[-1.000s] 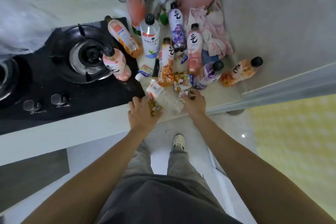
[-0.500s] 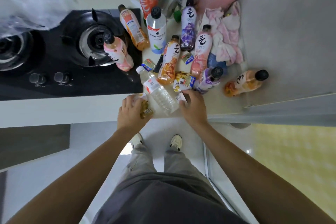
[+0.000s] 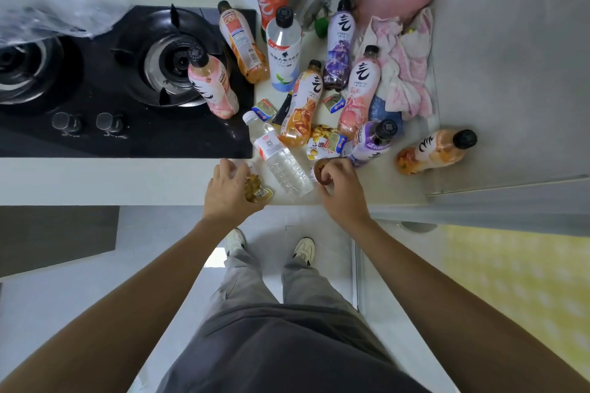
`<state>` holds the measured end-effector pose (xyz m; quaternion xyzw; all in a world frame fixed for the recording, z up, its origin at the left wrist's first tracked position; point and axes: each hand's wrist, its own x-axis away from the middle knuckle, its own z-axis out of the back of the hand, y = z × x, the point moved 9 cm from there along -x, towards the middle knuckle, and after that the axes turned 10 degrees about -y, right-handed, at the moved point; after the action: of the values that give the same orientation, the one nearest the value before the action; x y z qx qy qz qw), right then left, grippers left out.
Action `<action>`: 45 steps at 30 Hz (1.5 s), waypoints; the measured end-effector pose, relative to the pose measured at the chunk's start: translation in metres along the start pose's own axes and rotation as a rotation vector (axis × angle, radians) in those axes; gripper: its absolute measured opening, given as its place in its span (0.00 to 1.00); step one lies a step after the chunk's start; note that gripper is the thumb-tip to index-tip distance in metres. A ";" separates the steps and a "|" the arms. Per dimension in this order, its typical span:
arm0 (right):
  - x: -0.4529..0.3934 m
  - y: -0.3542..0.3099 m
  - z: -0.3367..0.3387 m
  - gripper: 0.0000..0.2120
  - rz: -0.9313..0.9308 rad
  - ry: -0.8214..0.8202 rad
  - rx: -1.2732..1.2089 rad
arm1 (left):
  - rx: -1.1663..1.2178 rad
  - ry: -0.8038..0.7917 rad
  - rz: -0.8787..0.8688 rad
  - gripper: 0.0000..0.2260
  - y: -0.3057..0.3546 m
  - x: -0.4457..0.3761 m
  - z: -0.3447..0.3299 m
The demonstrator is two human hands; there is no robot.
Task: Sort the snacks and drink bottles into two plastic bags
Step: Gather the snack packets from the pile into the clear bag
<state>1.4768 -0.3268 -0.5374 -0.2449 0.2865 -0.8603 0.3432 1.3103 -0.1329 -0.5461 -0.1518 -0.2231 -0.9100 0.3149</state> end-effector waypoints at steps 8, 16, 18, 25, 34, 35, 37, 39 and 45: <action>0.011 -0.024 0.014 0.12 0.064 0.121 -0.044 | 0.063 0.063 -0.019 0.29 -0.009 0.012 0.008; -0.006 -0.106 0.018 0.14 0.266 0.093 -0.022 | 0.104 0.212 -0.012 0.28 -0.026 0.036 0.050; -0.013 -0.133 0.007 0.15 0.315 0.042 -0.014 | 0.119 0.249 0.001 0.28 -0.037 0.047 0.064; -0.026 -0.258 -0.063 0.15 0.473 -0.118 0.008 | 0.183 0.412 0.089 0.26 -0.125 0.111 0.126; -0.017 -0.467 -0.224 0.16 0.624 -0.281 -0.022 | 0.274 0.577 0.289 0.26 -0.338 0.234 0.187; -0.015 -0.491 -0.246 0.16 0.641 -0.295 -0.035 | 0.283 0.590 0.311 0.26 -0.365 0.250 0.193; -0.010 -0.538 -0.287 0.16 0.669 -0.318 -0.058 | 0.291 0.622 0.346 0.27 -0.415 0.279 0.206; -0.006 -0.579 -0.321 0.16 0.689 -0.336 -0.058 | 0.295 0.646 0.384 0.27 -0.458 0.303 0.219; -0.008 -0.678 -0.394 0.17 0.802 -0.392 -0.018 | 0.344 0.669 0.452 0.32 -0.559 0.328 0.254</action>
<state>0.9332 0.2137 -0.3725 -0.2759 0.2957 -0.5941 0.6953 0.7390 0.2213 -0.3660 0.1609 -0.2185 -0.7669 0.5815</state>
